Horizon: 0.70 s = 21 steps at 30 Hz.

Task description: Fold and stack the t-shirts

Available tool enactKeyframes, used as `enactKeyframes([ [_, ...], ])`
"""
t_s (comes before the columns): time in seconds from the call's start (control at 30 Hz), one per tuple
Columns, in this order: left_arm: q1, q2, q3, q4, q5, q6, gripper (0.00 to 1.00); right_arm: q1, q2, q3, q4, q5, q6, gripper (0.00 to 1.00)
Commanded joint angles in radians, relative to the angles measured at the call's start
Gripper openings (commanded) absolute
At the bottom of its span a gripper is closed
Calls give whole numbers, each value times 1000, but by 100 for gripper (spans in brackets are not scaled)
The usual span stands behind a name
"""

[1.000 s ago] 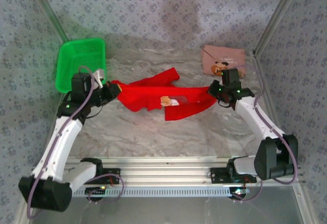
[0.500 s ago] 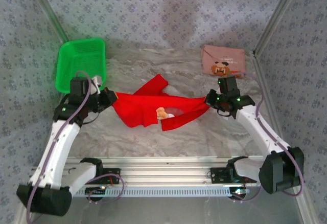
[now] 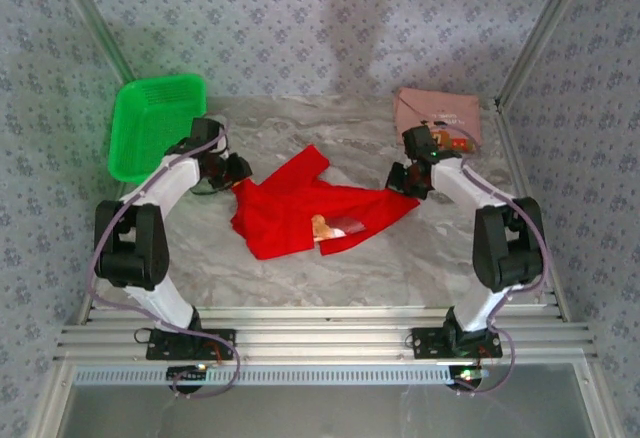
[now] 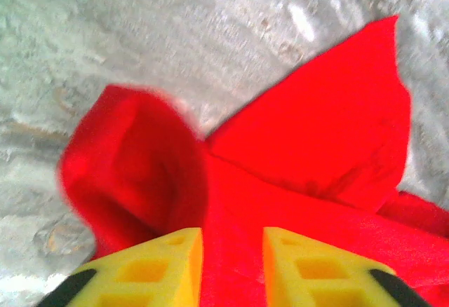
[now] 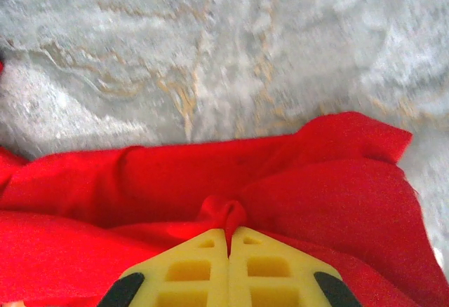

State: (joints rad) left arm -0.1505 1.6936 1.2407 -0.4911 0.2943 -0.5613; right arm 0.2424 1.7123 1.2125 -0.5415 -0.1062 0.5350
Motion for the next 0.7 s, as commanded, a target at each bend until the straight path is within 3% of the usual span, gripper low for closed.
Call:
enactKeyframes([
  [0.0,6,-18,51,54,-8,12,30,-12,53,79,10,31,-40,4],
  [0.1,11,-32,47,82,-14,-10,18,-30,91,112,17,32,-38,3],
  [0.17,11,-11,68,62,-17,-5,17,-38,112,123,25,28,-41,3],
  [0.27,10,-41,84,-3,0,-7,33,-45,134,130,10,33,-46,4],
  [0.3,4,-97,55,-13,1,-17,45,-51,135,128,12,30,-45,7],
  [0.33,-7,-167,17,-31,-3,-35,57,-58,132,122,19,19,-44,14],
  [0.4,-31,-293,-65,-95,12,-78,71,-64,115,111,37,-15,-45,28],
  [0.43,-51,-355,-112,-135,20,-105,74,-65,101,102,52,-40,-45,38],
  [0.57,-155,-567,-318,-211,-11,-191,77,-63,-2,63,90,-157,-47,63],
  [0.67,-172,-712,-508,-107,-6,-272,77,-53,-117,23,103,-234,-56,76],
])
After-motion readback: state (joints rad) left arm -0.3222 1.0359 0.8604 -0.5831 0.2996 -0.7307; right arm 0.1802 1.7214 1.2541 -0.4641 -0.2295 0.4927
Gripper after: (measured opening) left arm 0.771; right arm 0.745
